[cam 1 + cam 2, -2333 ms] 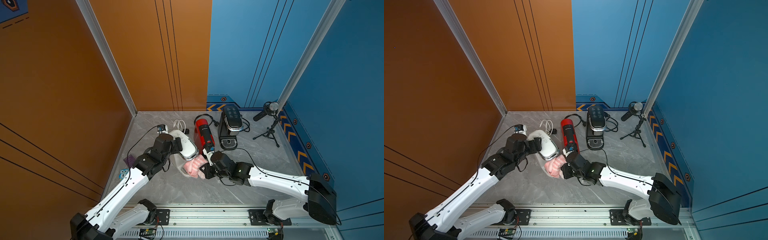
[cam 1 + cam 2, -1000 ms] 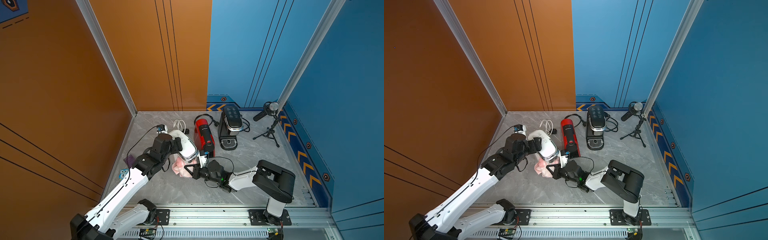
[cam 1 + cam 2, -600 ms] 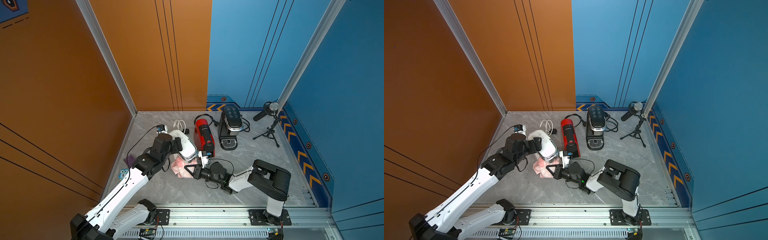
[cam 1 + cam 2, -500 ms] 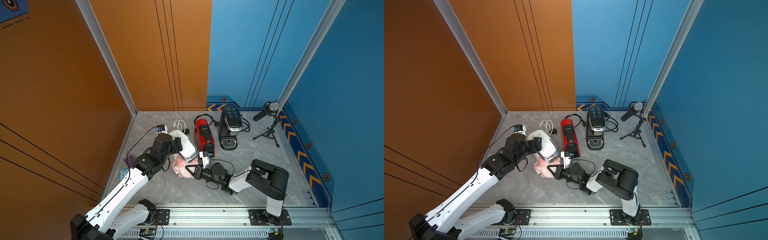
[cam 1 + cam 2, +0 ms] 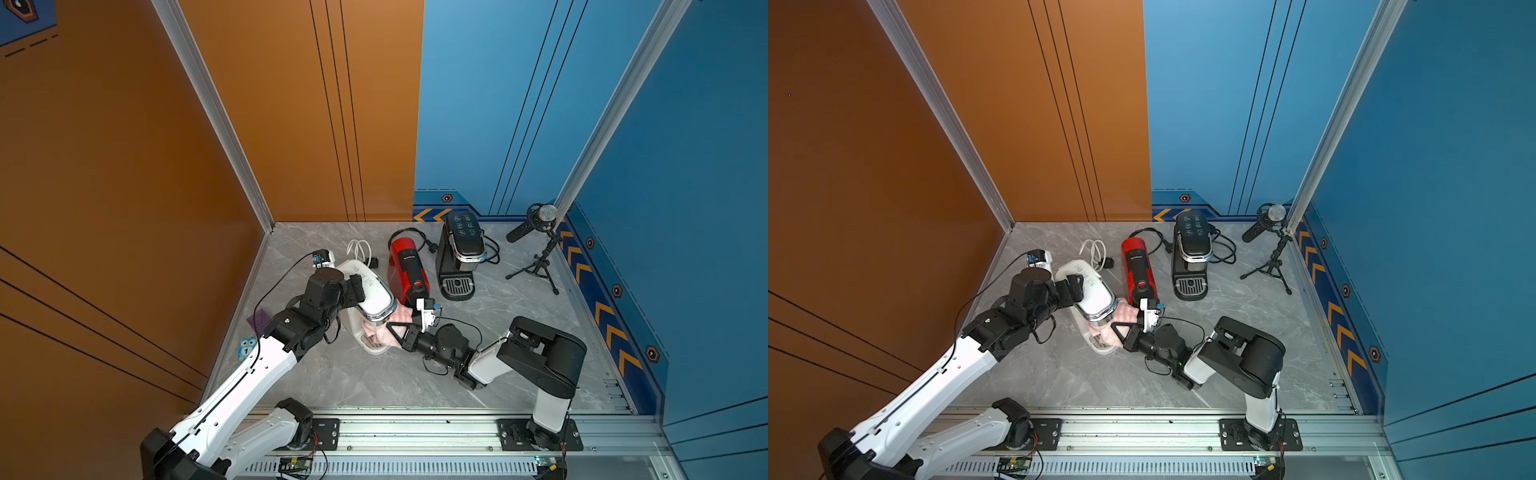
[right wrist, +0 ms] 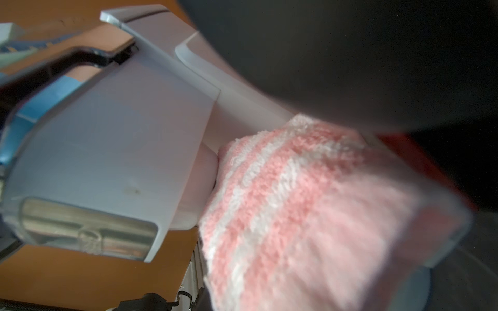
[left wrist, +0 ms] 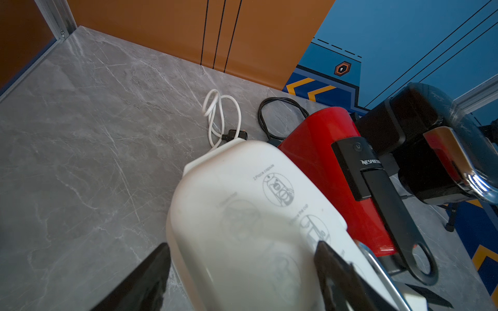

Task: Wipe the surface of a coffee machine
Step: Wipe the dirt from the surface of the coffee machine.

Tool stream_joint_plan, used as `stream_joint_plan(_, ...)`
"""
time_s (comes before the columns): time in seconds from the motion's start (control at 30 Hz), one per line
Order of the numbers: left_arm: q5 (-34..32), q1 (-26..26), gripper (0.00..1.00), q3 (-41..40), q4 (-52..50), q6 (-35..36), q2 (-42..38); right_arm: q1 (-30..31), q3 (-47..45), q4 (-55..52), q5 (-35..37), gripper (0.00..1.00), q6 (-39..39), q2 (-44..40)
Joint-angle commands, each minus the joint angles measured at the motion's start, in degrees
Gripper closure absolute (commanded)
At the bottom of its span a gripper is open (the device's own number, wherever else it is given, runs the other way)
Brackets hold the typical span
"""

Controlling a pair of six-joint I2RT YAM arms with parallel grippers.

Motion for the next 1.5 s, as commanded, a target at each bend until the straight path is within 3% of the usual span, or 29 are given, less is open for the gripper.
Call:
stream_joint_plan(0.0,2.35,0.33,0.16,-4.31,-15.98,2.01,2.77,0.0,-0.11,2.85,0.9,1.0,-1.08,-2.95)
stream_joint_plan(0.23,2.51,0.42,0.16,-4.44,-15.91,2.02,2.75,5.8,3.82,-1.11,0.54,1.0,-4.55,-3.79)
stream_joint_plan(0.57,2.8,0.32,0.16,-4.02,-15.95,2.05,3.21,8.77,9.24,1.69,-3.22,1.0,-2.06,3.54)
stream_joint_plan(1.07,2.05,0.67,0.16,-4.21,-15.9,2.03,3.17,3.58,6.02,-0.93,4.09,1.0,0.99,6.35)
stream_joint_plan(1.47,2.8,0.67,0.16,-4.96,-15.65,1.55,3.69,4.02,14.68,-6.02,3.44,1.0,-5.34,11.39)
